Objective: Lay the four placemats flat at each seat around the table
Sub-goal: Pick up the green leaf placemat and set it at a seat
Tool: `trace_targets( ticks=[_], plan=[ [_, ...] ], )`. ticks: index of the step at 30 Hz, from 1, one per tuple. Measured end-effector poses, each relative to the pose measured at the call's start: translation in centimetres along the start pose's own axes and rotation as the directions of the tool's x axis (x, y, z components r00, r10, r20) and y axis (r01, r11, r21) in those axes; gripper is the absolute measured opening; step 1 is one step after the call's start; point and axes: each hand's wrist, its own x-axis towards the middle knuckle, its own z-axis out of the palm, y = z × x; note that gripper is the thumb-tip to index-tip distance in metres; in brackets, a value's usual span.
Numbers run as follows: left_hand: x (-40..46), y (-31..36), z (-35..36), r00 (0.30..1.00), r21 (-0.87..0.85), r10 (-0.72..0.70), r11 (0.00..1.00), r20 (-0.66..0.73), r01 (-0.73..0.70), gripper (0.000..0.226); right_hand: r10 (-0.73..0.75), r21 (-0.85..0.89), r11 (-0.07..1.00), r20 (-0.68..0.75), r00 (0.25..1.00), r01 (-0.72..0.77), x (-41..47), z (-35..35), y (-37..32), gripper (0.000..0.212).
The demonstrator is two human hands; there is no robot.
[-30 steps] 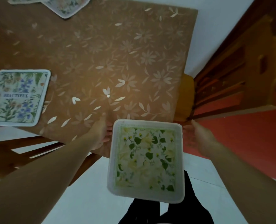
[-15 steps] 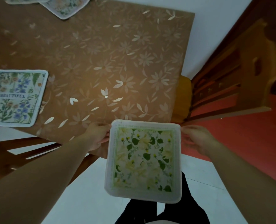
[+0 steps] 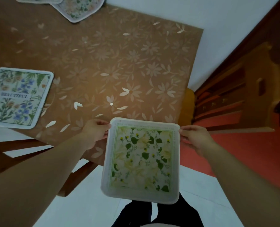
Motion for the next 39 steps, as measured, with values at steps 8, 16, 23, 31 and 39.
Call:
trace_targets(
  ticks=[8, 16, 23, 31, 39],
  plan=[
    [2.1, 4.6, -0.6, 0.998, -0.079, 0.031, 0.996, -0.05, -0.035, 0.011, -0.074, 0.034, 0.997, 0.015, 0.997, 0.074, 2.2, 2.0, -4.6, 0.009],
    [7.2, 9.8, 1.5, 0.987, -0.023, 0.036, 0.999, -0.156, -0.04, 0.009, -0.066, 0.082, 0.995, 0.031, 0.997, 0.063, 7.6, 2.8, -9.5, 0.003],
    [10.0, 16.4, 4.3, 0.959, 0.158, 0.158, 0.98, -0.233, -0.123, 0.011, -0.022, 0.12, 0.993, 0.046, 0.999, 0.016, 12.8, 2.2, -13.4, 0.005],
    [16.1, 24.5, 6.6, 0.936, 0.31, 0.298, 0.922, -0.187, -0.231, 0.013, -0.048, 0.151, 0.987, -0.038, 0.998, 0.053, 18.2, 1.6, -17.5, 0.005],
    [22.6, 29.3, 8.9, 0.918, 0.358, 0.364, 0.887, -0.157, -0.291, 0.012, -0.119, 0.123, 0.983, -0.121, 0.986, 0.133, 23.0, 1.6, -21.5, 0.01]
  ],
)
